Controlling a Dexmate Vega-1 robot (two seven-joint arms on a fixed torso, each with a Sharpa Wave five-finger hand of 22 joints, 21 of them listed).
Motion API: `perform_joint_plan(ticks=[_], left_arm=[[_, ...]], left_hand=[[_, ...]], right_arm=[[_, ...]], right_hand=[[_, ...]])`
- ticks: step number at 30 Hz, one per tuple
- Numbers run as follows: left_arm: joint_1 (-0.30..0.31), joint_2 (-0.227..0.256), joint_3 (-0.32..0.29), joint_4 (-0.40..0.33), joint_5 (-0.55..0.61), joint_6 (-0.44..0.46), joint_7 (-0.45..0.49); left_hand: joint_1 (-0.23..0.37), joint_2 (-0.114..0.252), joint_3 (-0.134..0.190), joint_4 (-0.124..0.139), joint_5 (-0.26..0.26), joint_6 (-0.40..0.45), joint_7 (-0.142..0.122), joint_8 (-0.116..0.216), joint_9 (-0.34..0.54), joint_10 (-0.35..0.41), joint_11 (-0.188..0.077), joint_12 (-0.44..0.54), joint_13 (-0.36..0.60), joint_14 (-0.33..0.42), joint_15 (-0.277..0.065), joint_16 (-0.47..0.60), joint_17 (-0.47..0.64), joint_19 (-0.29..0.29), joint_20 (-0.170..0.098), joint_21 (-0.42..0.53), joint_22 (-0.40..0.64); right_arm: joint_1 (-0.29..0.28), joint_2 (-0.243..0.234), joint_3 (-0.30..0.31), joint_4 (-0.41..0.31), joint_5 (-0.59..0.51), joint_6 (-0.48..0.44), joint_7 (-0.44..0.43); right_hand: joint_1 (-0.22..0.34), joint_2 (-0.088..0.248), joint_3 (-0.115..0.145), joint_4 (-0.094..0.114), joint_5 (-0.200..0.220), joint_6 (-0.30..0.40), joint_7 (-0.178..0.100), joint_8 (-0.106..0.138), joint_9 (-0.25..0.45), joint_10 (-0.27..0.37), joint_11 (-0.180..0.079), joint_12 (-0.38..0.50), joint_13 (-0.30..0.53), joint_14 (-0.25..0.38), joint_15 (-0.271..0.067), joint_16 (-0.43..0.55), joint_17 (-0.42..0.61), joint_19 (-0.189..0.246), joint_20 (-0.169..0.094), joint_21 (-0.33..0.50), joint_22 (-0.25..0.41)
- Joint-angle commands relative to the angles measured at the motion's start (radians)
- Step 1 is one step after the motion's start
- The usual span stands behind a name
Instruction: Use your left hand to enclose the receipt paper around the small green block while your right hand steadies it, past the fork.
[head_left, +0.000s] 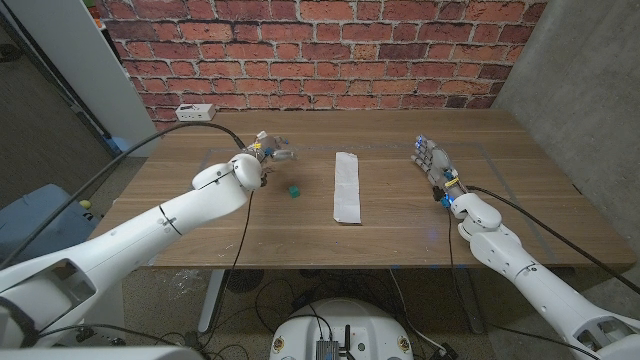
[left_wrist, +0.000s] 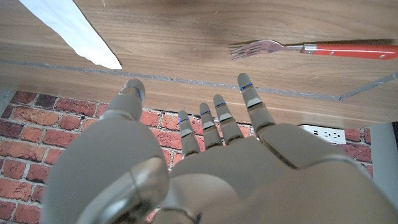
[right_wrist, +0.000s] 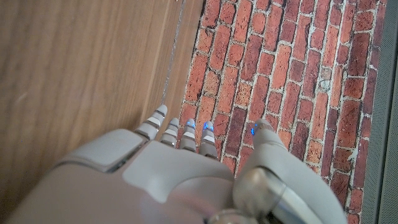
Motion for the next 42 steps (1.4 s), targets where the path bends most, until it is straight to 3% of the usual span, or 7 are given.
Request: perform_joint_plan(ticks=[1,8,9,10,15,26,42], left_arm=[[-0.109,-0.005,0.138,-0.028,0.087,0.158,-0.089],[-0.218,-0.016,0.273,-0.043,0.142,0.285,-0.159],[-0.253,-0.021,0.31,-0.044,0.147,0.326,-0.184],[-0.293,-0.028,0.355,-0.044,0.153,0.371,-0.204],[-0.369,-0.035,0.458,-0.067,0.2,0.446,-0.251],[-0.263,-0.156,0.429,0.044,0.971,0.446,-0.872],[-0.25,-0.265,0.434,0.212,1.514,0.39,-1.345]], left_hand=[[0.024,0.001,-0.025,0.008,0.006,0.054,0.037,0.005,0.006,0.069,-0.009,0.027,0.01,0.038,-0.012,0.013,0.005,0.023,-0.056,0.003,-0.002],[0.062,0.013,-0.051,0.009,0.011,0.125,0.061,0.014,0.009,0.139,-0.026,0.051,0.026,0.095,-0.034,0.035,0.01,0.019,-0.124,-0.013,-0.007],[0.065,0.013,-0.051,0.008,0.012,0.124,0.06,0.013,0.009,0.137,-0.027,0.05,0.026,0.095,-0.034,0.035,0.01,0.015,-0.121,-0.015,-0.007],[0.08,0.021,-0.06,0.011,0.015,0.083,0.042,-0.01,0.009,0.103,-0.025,0.033,0.029,0.073,-0.042,0.027,0.013,0.004,-0.041,-0.023,-0.006],[0.093,0.019,-0.077,0.013,0.017,0.061,0.027,-0.027,0.009,0.067,-0.029,0.012,0.027,0.016,-0.029,0.003,0.012,0.008,-0.012,-0.026,-0.004],[0.096,0.007,-0.115,0.027,0.031,0.126,0.057,-0.016,0.009,0.193,-0.046,0.051,0.034,0.122,-0.057,0.031,0.006,0.081,-0.095,-0.011,-0.004],[0.15,0.047,-0.117,0.018,0.028,0.193,0.041,-0.002,0.009,0.258,-0.065,0.069,0.042,0.182,-0.074,0.053,0.01,0.129,-0.099,0.003,-0.002]], right_arm=[[-0.011,0.002,0.01,0.019,0.014,0.027,0.026],[-0.019,0.004,0.019,0.026,0.027,0.042,0.039],[-0.02,0.004,0.02,0.028,0.029,0.044,0.043],[-0.021,0.003,0.021,0.029,0.03,0.045,0.046],[-0.022,0.002,0.022,0.042,0.035,0.054,0.065],[-0.016,0.01,0.024,0.084,0.037,0.083,0.095],[-0.013,0.022,0.032,0.121,0.054,0.11,0.126]], right_hand=[[-0.003,-0.01,-0.002,-0.006,0.005,0.01,0.004,0.005,0.002,0.006,0.002,0.007,0.002,-0.003,0.006,0.003,0.003,-0.002,-0.004,0.005,0.003],[-0.008,-0.01,-0.004,-0.003,0.004,0.011,0.003,0.005,0.002,0.009,0.002,0.008,0.002,-0.002,0.006,0.005,0.005,-0.001,-0.005,0.005,0.003],[-0.009,-0.009,-0.005,-0.002,0.004,0.012,0.003,0.005,0.002,0.009,0.004,0.008,0.002,-0.002,0.007,0.005,0.005,-0.001,-0.005,0.005,0.003],[-0.011,-0.009,-0.005,-0.001,0.004,0.012,0.003,0.005,0.002,0.012,0.004,0.009,0.002,-0.001,0.007,0.006,0.006,-0.001,-0.006,0.006,0.003],[-0.014,-0.008,-0.007,0.001,0.003,0.015,0.005,0.006,0.002,0.014,0.005,0.009,0.002,0.0,0.007,0.006,0.007,0.0,-0.006,0.006,0.003],[-0.017,-0.008,-0.009,0.002,0.003,0.017,0.004,0.006,0.002,0.019,0.009,0.011,0.003,0.002,0.007,0.007,0.007,0.001,-0.006,0.007,0.003],[-0.02,-0.008,-0.011,0.003,0.003,0.018,0.005,0.005,0.002,0.025,0.015,0.012,0.003,0.005,0.008,0.008,0.007,0.004,-0.007,0.009,0.003]])
